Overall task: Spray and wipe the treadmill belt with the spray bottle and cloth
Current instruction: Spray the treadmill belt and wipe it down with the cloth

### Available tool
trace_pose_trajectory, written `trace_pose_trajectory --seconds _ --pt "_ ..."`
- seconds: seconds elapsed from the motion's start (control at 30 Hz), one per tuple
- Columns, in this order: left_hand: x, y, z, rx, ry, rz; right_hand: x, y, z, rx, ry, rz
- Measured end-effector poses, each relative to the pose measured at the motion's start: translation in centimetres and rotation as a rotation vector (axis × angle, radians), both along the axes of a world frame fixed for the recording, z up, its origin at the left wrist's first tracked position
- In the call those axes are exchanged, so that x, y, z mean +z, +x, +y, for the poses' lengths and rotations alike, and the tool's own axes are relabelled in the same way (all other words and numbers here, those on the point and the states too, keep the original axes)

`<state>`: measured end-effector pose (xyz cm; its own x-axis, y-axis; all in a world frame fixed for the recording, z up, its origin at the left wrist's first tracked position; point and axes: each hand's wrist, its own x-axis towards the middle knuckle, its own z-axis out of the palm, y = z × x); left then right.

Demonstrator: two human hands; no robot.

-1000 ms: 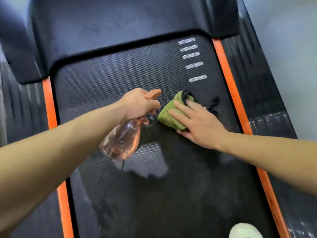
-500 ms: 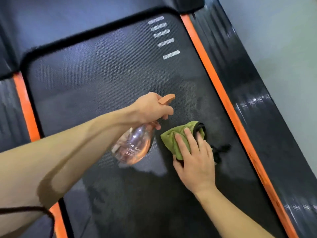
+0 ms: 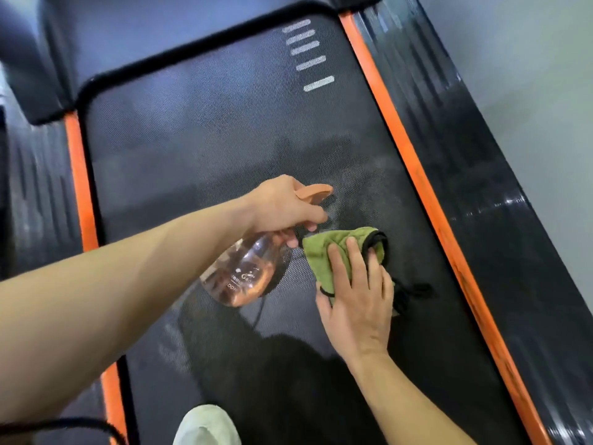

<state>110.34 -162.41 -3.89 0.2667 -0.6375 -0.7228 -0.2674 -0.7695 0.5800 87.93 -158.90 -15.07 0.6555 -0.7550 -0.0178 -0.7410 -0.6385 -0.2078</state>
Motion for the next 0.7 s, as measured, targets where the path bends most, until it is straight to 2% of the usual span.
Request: trace_pose_trajectory --seconds 0.17,0.33,0.43,0.6,0.7 --pt "0.2 -2.3 0.4 -0.096 0.006 -0.053 -0.8 -6.8 5.1 -0.070 -0.040 -0.006" --pt "0.4 -2.6 0.7 -0.086 0.014 0.019 0.3 -5.9 3.7 -0.039 0.007 0.009" --pt "0.0 -1.3 1.6 0.000 -0.024 0.010 0.3 -2.3 -1.6 0.035 0.041 -0.050" --pt "-0.6 1.4 3.0 0.183 -0.072 -0.043 0.1 11.1 -16.5 0.292 0.046 -0.007" --pt "-0.6 2.7 2.9 0.211 -0.073 -0.071 0.2 14.0 -19.1 0.271 0.043 -0.047"
